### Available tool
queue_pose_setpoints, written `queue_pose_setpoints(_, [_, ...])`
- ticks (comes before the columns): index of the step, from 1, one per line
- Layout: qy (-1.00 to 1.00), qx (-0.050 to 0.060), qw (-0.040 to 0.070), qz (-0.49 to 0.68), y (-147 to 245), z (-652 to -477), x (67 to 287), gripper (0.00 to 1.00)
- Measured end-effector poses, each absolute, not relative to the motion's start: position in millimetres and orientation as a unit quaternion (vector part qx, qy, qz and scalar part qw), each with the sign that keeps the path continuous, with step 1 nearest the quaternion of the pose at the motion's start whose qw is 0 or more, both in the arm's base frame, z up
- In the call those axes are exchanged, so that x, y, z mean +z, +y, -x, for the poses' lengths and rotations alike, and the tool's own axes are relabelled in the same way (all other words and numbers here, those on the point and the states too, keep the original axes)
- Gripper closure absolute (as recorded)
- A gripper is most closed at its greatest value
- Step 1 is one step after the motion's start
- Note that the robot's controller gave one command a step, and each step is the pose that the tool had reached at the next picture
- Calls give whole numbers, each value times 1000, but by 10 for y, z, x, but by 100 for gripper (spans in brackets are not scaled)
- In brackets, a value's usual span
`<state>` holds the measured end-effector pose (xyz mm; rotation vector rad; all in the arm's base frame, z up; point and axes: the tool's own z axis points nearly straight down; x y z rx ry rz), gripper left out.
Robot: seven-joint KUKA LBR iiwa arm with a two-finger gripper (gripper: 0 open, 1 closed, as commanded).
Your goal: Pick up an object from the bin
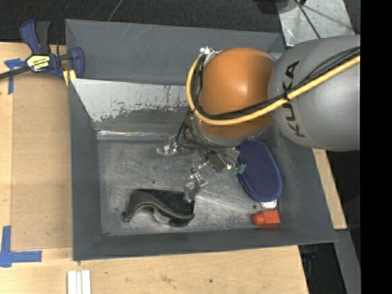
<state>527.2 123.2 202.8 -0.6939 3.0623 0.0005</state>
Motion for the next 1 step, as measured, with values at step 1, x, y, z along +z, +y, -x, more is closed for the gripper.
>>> queue_pose_setpoints(1, [947,-3,-1,320,1327,-5191,1148,0])
